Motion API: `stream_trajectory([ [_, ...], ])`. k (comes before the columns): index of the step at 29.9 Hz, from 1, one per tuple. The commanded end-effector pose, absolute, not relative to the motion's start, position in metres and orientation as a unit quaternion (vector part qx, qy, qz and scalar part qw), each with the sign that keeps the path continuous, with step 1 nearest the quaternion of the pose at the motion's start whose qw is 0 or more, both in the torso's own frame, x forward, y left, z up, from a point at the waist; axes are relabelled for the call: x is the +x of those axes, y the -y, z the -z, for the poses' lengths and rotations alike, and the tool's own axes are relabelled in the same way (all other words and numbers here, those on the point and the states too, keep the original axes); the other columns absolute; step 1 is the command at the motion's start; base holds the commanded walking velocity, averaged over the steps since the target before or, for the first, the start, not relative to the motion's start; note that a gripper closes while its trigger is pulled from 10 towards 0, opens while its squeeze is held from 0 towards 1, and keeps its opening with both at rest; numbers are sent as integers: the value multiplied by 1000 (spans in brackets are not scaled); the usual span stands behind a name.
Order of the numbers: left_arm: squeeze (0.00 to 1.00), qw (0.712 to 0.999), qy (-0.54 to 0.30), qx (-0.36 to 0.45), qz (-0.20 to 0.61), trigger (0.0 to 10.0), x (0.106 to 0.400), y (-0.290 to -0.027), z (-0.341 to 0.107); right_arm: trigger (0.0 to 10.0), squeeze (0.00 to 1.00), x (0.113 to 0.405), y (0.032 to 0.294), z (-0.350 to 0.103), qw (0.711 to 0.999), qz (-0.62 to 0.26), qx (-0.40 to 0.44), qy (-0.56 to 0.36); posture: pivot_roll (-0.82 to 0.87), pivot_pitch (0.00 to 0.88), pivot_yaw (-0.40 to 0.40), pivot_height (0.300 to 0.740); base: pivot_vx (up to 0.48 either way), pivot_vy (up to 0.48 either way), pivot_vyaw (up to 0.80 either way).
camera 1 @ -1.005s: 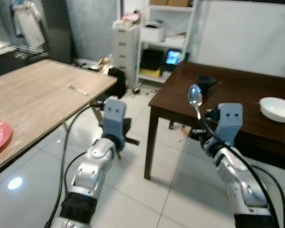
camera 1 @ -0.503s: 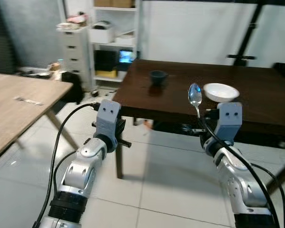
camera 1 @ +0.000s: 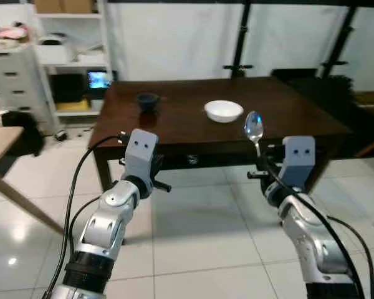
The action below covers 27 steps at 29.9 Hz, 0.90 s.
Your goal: Setting the table
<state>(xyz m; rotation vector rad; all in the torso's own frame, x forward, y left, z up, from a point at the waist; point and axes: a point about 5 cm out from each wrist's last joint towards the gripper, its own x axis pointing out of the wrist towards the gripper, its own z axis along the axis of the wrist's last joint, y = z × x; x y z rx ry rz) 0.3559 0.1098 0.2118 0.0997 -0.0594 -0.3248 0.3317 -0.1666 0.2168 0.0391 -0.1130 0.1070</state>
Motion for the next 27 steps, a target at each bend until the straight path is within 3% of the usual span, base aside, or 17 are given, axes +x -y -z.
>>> stream_trajectory([
  [1, 0, 985, 29, 59, 160, 10000, 357, -107, -208, 10000, 0, 331, 169, -215, 997, -47, 20, 55, -60, 20, 77, 740, 428, 0, -788],
  [27, 0, 987, 28, 56, 151, 10000, 359, -107, -206, 10000, 0, 330, 163, -221, 995, -62, 13, 76, -60, 21, 76, 740, 478, 0, -30],
])
